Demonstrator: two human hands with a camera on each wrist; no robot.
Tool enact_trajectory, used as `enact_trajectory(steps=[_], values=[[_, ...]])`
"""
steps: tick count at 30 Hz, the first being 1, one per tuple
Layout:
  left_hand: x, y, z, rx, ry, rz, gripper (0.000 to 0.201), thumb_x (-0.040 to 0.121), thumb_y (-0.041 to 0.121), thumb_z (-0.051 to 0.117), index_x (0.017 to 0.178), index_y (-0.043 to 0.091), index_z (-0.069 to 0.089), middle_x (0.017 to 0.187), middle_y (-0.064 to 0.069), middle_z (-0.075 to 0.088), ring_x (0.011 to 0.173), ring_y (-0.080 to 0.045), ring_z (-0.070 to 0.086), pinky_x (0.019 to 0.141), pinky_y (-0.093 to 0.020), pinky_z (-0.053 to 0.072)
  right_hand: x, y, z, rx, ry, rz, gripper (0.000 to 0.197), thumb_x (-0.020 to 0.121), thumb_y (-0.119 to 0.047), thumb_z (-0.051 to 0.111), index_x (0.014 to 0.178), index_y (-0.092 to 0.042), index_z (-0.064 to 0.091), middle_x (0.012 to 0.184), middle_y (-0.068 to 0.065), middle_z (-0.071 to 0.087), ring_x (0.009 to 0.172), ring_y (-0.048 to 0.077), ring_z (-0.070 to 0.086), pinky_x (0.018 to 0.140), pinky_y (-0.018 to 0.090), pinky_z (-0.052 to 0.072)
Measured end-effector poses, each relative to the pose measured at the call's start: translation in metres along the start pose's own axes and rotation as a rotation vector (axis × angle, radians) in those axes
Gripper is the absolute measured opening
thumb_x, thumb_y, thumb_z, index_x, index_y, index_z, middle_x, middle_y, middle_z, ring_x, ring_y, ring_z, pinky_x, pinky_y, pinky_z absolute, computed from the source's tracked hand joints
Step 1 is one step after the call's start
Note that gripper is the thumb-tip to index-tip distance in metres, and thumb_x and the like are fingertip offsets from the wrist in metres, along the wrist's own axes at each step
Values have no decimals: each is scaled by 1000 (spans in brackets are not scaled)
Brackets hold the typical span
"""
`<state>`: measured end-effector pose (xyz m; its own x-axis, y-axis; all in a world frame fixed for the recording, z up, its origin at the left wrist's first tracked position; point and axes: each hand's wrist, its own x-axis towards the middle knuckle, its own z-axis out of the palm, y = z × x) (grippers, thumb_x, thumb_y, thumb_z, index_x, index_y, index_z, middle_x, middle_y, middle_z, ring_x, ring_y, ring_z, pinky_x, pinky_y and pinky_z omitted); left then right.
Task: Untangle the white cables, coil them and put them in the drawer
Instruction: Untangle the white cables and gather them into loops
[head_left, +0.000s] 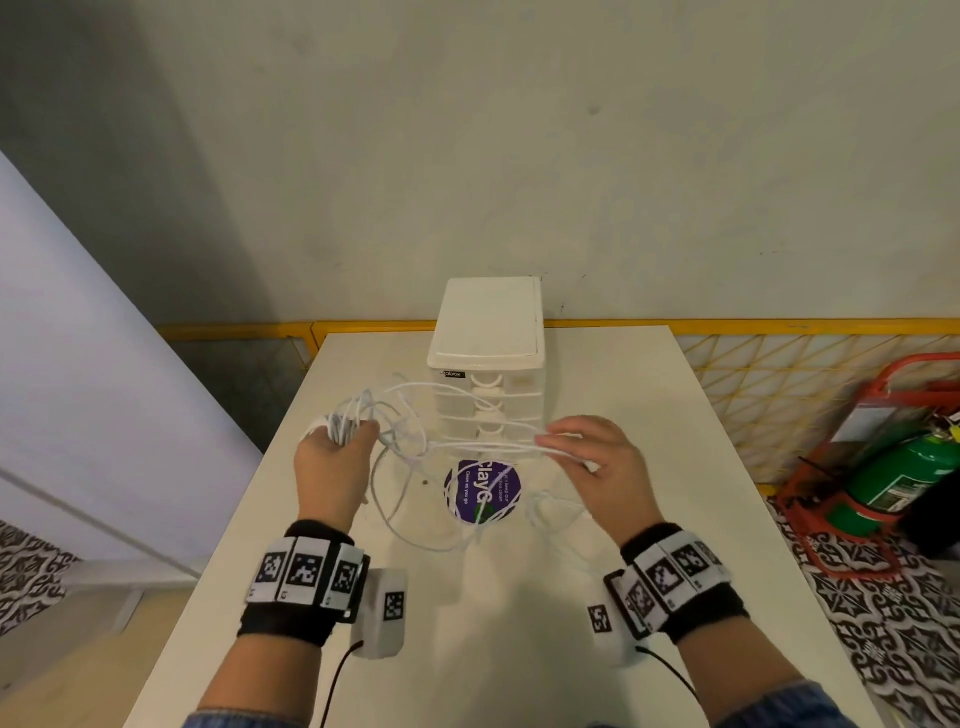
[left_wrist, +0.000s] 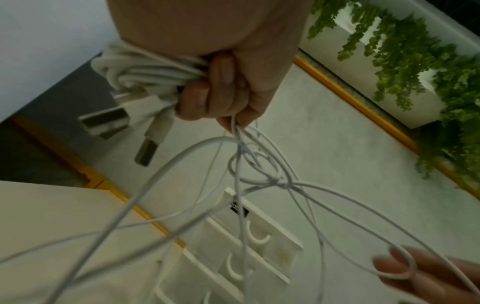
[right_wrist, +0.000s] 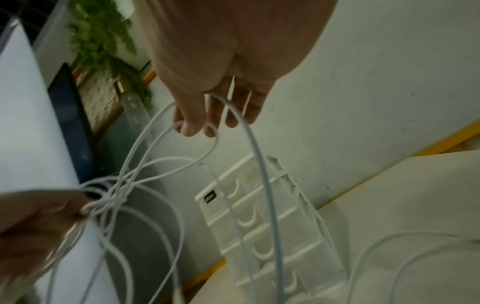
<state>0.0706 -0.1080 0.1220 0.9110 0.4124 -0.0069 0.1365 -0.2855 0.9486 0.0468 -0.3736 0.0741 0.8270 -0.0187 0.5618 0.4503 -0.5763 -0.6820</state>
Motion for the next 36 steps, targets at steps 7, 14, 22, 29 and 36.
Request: enact_trajectory(steps=[7,14,22,29,36], values=[[-1,-1,0,-107,-85,-87,27,85,17,63,65,12,45,56,-6,44,50,-20,39,54,-28,38,2,0,-24,267,-78,492,15,69,-21,79,81,-28,74,51,-4,47,53,10,42,60,24,39],[-14,1,21,-188,-193,-124,29,84,16,65,64,10,44,52,-8,37,45,-19,32,46,-25,35,13,-24,-18,15,-192,277,66,73,-59,57,132,-31,47,102,-14,60,96,-2,55,85,12,39],[-28,7,33,-210,-262,-108,36,84,12,66,57,10,41,48,-6,34,41,-17,30,34,-17,31,-2,-52,27,-31,-534,302,39,85,-32,65,122,-23,61,84,-6,71,68,3,60,81,24,48],[-8,2,0,-130,-102,-144,27,85,19,66,69,11,46,60,-7,44,51,-19,39,43,-22,40,1,-7,-7,-283,-219,345,24,83,-13,61,103,-21,73,90,-9,73,85,8,66,75,12,39],[6,0,-25,-318,14,-148,31,86,15,65,65,17,43,56,-5,37,49,-17,30,52,-29,30,-42,63,-41,-607,-340,766,27,91,-15,49,108,-26,67,119,0,64,103,20,60,86,27,46]])
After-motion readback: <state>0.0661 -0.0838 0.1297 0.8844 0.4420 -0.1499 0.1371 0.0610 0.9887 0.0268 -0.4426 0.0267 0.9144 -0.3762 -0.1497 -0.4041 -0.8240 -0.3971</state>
